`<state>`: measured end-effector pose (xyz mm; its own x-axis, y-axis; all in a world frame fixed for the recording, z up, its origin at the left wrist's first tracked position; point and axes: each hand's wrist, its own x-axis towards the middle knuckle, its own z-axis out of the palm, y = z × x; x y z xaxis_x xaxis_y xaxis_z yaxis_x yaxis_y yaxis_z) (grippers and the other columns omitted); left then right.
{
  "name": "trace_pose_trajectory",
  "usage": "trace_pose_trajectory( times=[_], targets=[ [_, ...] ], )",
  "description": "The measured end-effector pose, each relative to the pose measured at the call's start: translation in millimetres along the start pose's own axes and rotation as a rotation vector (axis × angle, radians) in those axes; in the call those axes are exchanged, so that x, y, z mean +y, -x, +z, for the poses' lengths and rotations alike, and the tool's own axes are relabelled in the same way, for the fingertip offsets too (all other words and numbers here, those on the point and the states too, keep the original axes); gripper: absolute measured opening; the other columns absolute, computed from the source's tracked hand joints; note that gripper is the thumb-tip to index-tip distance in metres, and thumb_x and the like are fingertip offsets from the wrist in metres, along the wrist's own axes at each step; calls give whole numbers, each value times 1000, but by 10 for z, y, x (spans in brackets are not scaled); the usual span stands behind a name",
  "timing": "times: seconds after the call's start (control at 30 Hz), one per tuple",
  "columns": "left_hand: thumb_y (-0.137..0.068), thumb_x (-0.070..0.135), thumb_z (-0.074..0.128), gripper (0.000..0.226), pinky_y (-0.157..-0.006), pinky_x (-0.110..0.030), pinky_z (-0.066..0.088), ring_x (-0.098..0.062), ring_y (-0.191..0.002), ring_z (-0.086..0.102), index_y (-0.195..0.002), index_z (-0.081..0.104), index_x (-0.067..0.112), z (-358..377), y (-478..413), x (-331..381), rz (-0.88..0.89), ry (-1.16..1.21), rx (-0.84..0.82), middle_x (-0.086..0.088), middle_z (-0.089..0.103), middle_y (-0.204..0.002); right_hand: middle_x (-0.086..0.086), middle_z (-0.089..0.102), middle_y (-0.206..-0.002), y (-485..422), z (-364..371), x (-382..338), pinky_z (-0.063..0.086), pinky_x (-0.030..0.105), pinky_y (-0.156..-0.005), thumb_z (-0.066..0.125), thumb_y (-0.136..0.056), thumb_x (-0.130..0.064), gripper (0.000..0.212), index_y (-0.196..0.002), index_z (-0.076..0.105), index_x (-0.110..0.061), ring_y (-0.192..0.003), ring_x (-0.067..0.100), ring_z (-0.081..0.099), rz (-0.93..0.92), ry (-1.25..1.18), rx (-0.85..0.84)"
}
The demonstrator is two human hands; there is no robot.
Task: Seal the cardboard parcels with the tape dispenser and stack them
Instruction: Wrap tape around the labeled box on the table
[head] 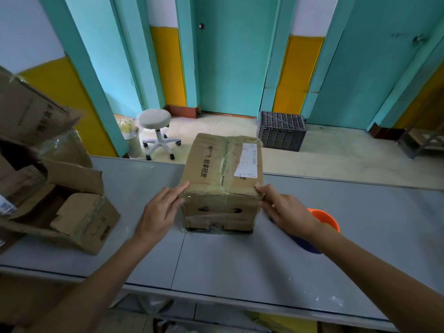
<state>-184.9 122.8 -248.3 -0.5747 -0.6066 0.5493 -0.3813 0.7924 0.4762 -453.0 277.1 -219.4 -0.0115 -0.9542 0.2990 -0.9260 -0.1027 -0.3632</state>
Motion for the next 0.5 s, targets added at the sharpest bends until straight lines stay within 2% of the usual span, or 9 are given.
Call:
trace_pose_trajectory(
  times=[0.07, 0.13, 0.23, 0.27, 0.33, 0.43, 0.5],
  targets=[
    [-90, 29, 42, 42, -60, -21, 44, -9, -76, 49, -130, 51, 17, 16, -34, -63, 4, -96, 2, -2, 57, -86, 16, 68, -85, -66, 60, 33, 52, 40, -48, 39, -94, -29, 27, -115, 36, -14, -61, 31, 62, -126, 179, 79],
    [-89, 29, 42, 38, -53, -29, 48, -14, -75, 49, -126, 49, 22, 49, -35, -75, -3, -167, 13, -3, 56, -86, 14, 68, -81, -70, 94, 45, 50, 35, -39, 38, -91, -27, 25, -110, 39, -10, -56, 27, 62, -186, 221, 123],
    [-79, 40, 54, 43, -61, -22, 44, -8, -87, 41, -113, 53, 14, 120, -75, 35, -33, -89, 81, -2, 44, -97, 9, 68, -77, -40, 121, 21, 48, 32, -36, 38, -92, -35, 26, -106, 40, -13, -55, 23, 63, -167, 215, 223],
    [-73, 48, 63, 51, -65, -17, 42, -6, -89, 39, -106, 55, 10, 157, -103, 92, -71, -42, 115, -5, 43, -99, 5, 67, -71, -49, 143, 17, 45, 29, -34, 38, -91, -41, 30, -103, 41, -14, -50, 20, 61, -139, 225, 262],
    [-61, 56, 74, 65, -63, -20, 43, -8, -88, 45, -96, 56, 4, 229, -159, 187, -170, -9, 170, -11, 46, -98, 0, 63, -61, -110, 192, -39, 37, 24, -31, 41, -87, -50, 36, -96, 42, -15, -42, 18, 56, -77, 237, 342],
    [-59, 39, 80, 54, -61, -26, 44, -18, -84, 54, -90, 58, 1, 274, -213, 220, -221, -39, 208, -14, 49, -97, 2, 63, -60, -184, 262, -70, 37, 26, -31, 45, -87, -47, 32, -91, 40, -15, -40, 22, 53, -26, 221, 384],
    [-57, 31, 84, 52, -63, -26, 44, -16, -82, 51, -89, 59, 0, 260, -211, 206, -202, -36, 192, -14, 49, -95, 4, 64, -63, -176, 235, -70, 43, 32, -34, 38, -90, -55, 43, -88, 46, -13, -43, 24, 54, 19, 163, 319]
  ],
)
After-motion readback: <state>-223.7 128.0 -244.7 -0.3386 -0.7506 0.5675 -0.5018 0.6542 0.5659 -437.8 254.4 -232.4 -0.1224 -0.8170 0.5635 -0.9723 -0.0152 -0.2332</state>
